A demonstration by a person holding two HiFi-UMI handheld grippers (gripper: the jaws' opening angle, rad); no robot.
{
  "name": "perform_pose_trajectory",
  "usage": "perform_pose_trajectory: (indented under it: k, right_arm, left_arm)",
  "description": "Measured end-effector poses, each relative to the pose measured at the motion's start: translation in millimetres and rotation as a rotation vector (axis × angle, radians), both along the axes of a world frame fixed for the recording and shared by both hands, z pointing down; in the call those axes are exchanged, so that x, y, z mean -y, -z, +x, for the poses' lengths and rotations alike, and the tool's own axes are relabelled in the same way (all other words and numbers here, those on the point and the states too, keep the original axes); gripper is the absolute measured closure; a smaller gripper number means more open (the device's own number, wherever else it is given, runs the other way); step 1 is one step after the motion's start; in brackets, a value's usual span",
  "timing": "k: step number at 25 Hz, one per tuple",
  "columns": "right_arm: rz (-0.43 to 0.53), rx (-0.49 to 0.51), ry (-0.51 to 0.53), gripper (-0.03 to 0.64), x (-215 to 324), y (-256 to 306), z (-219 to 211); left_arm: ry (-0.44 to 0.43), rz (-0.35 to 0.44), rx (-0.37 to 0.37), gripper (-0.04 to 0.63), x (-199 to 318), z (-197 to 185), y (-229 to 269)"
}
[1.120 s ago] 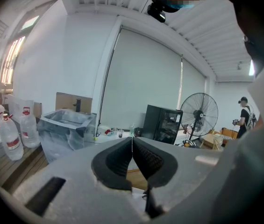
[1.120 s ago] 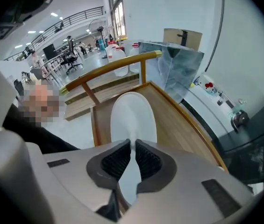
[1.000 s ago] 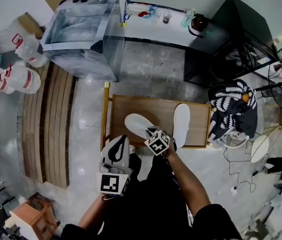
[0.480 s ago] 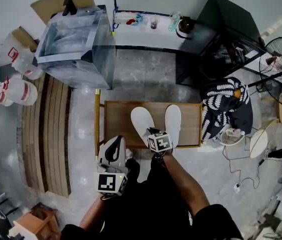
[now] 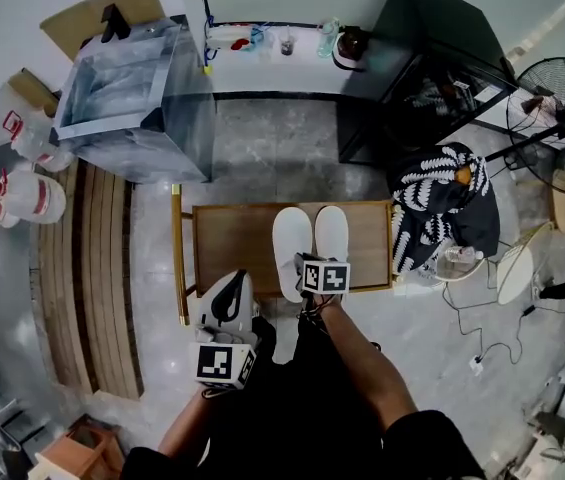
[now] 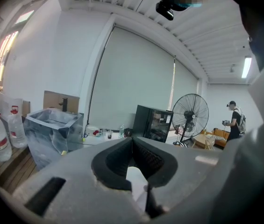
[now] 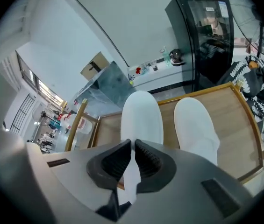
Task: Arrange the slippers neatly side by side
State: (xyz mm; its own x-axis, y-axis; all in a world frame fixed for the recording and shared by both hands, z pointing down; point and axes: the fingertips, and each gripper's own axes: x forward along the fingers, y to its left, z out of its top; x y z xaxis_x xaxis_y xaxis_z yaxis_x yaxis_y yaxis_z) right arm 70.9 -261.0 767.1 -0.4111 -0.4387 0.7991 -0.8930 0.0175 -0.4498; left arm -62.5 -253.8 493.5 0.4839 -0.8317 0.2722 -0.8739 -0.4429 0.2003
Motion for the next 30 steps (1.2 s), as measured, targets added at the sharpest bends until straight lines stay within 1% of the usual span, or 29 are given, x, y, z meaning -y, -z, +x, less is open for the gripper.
perform_pose_trajectory:
  k: [5, 8, 13, 19, 25, 30]
  right_arm:
    - [-0.040, 0.059, -0.087, 0.584, 2, -15, 15]
    - [-0.058, 0.073, -0.106, 0.584, 3, -26, 21]
    - [-0.075, 0.088, -0.086, 0.584, 3, -42, 19]
    - [-0.093, 0.097, -0.086, 0.584, 13, -57, 18]
    - [-0.125, 0.073, -0.068, 0.584, 22, -76, 22]
    - [-0.135, 0.069, -0.052, 0.584, 23, -79, 23]
  left_arm:
    - [-0.014, -0.020, 0.007, 0.578, 4, 14, -7]
    - [-0.021, -0.030, 0.011, 0.577, 6, 22, -10]
    - [-0.021, -0.053, 0.021, 0.578, 9, 28, -18]
    - [-0.025, -0.070, 0.032, 0.577, 14, 34, -23]
    - [-0.020, -0.086, 0.030, 0.577, 23, 36, -31]
    - [-0.005, -0.095, 0.026, 0.577, 28, 34, -33]
